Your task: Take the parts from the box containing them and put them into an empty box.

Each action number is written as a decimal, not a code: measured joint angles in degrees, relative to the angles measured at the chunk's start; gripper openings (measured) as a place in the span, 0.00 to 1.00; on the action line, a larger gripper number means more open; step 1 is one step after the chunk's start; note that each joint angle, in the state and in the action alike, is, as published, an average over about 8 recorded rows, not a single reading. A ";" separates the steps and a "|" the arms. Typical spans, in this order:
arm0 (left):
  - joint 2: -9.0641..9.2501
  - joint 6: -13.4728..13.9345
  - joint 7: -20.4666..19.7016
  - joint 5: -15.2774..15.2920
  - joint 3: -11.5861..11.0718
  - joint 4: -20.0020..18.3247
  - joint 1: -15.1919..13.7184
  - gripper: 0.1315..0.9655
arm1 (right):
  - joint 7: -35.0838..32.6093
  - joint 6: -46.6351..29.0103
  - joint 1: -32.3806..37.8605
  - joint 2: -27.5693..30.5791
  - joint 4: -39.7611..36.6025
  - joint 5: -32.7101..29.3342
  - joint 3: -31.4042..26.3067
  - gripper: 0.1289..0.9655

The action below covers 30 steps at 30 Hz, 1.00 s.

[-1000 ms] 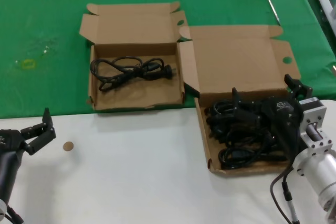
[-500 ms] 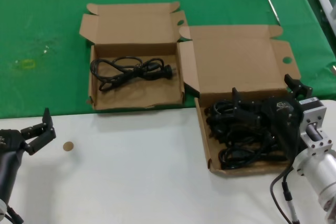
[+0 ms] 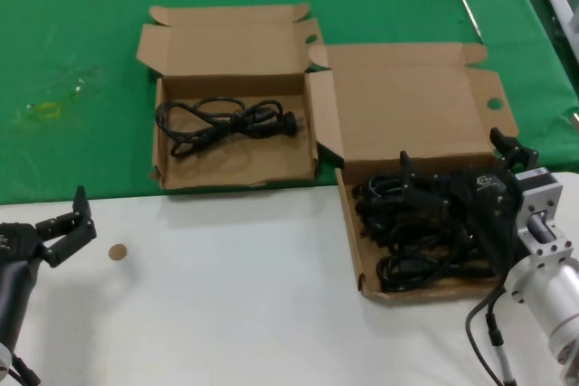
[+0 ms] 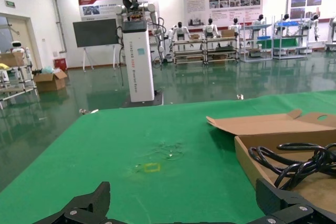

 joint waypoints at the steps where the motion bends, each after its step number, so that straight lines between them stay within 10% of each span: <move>1: 0.00 0.00 0.00 0.00 0.00 0.00 0.00 1.00 | 0.00 0.00 0.00 0.00 0.00 0.00 0.00 1.00; 30: 0.00 0.00 0.00 0.00 0.00 0.00 0.00 1.00 | 0.00 0.00 0.00 0.00 0.00 0.00 0.00 1.00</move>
